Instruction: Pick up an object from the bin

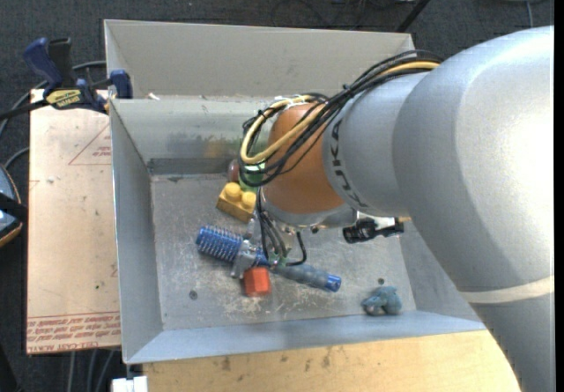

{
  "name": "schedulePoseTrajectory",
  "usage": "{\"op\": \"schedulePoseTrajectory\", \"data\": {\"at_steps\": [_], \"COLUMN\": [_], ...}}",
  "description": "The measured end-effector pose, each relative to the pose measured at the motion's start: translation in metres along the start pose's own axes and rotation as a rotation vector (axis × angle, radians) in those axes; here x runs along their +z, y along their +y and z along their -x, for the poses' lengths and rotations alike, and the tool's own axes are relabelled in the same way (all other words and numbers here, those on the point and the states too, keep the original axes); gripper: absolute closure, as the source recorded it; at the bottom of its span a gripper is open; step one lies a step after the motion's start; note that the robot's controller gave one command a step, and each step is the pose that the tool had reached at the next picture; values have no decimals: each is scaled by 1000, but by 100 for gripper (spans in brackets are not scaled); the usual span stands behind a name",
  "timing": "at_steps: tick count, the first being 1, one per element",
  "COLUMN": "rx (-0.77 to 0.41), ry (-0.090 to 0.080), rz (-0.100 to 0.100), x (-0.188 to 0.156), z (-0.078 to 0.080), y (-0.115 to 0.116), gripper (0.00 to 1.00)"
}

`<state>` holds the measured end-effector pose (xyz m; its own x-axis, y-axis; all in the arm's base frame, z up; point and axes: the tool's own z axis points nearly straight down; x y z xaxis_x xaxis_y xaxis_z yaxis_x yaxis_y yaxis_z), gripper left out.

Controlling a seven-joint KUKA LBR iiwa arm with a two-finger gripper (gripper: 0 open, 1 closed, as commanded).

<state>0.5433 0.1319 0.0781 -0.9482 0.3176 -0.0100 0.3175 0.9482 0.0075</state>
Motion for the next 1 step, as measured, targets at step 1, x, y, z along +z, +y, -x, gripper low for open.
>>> {"op": "schedulePoseTrajectory", "data": {"at_steps": [1], "rx": [-3], "ry": [3], "rz": [-2], "x": [-124], "z": [2], "y": [2], "gripper": [100]}}
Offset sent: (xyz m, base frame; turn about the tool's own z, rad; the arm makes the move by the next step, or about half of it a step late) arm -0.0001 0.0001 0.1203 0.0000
